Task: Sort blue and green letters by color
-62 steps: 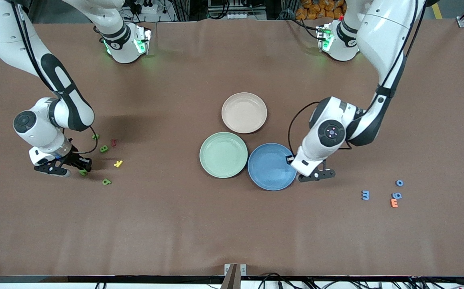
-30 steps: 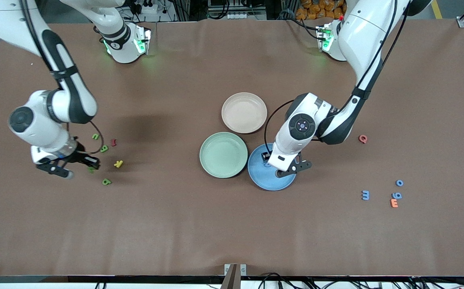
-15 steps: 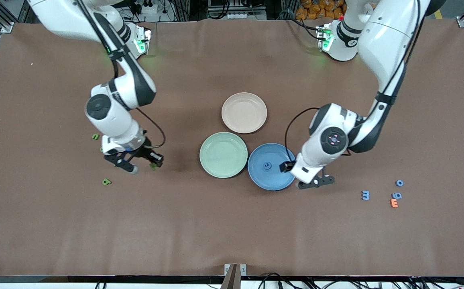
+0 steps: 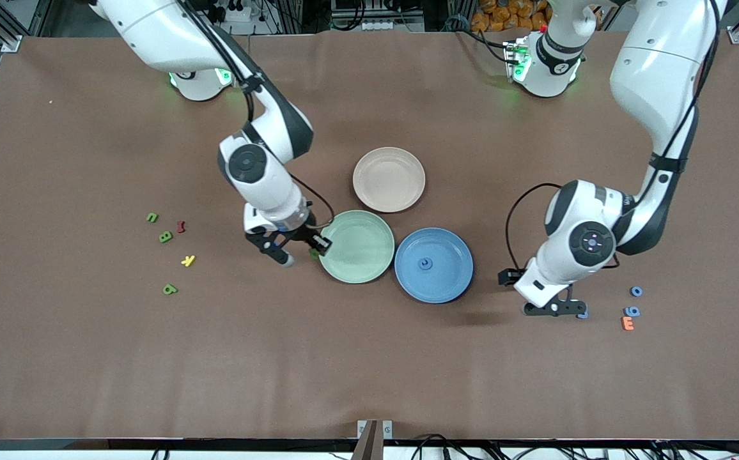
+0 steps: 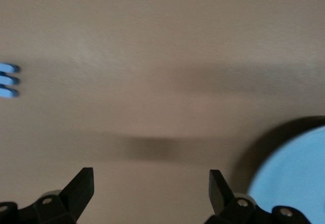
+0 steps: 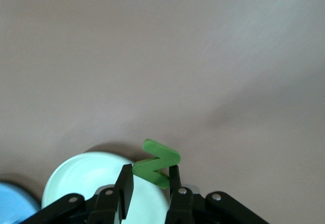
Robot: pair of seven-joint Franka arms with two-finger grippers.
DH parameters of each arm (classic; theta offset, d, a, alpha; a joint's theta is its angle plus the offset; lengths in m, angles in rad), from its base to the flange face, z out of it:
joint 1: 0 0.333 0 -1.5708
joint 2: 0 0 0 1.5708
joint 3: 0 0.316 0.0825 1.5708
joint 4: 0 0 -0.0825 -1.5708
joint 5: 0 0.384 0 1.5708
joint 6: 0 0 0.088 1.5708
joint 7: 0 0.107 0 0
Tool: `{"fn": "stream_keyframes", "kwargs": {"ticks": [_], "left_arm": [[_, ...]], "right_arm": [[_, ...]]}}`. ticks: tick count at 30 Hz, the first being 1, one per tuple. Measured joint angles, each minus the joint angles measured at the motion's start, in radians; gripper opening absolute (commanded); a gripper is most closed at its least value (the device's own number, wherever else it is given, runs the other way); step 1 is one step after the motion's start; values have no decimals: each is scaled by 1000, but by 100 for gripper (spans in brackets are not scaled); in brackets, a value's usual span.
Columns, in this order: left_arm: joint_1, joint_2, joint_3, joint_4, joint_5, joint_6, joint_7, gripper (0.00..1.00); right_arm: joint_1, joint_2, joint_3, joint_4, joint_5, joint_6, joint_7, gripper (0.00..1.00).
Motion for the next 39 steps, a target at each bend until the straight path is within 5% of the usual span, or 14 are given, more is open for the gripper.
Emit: {"fn": "stream_keyframes", "kwargs": {"ticks": [3,5,8,17,25,39], "left_arm": [[42,0,2,0,1,0,101,100],[75,0,3,0,1,0,177,100],[114,2,3,0,1,0,265,100],[150,32,8,0,48,-1,365,100],[148,69,24,14,66,2,401,100],[147,126,61,94,67,8,457,100]], "right_arm": [[22,32,0,33,-14,0,52,3],[35,53,0,54,-25,0,89,16],[53,76,0,78,-42,0,137,100],[72,96,-2,98,-184,-52,192,100],[41,91,-13,111,-218,-94,170,100],[-254,-5,-17,9,-223,-182,-228,100]]}}
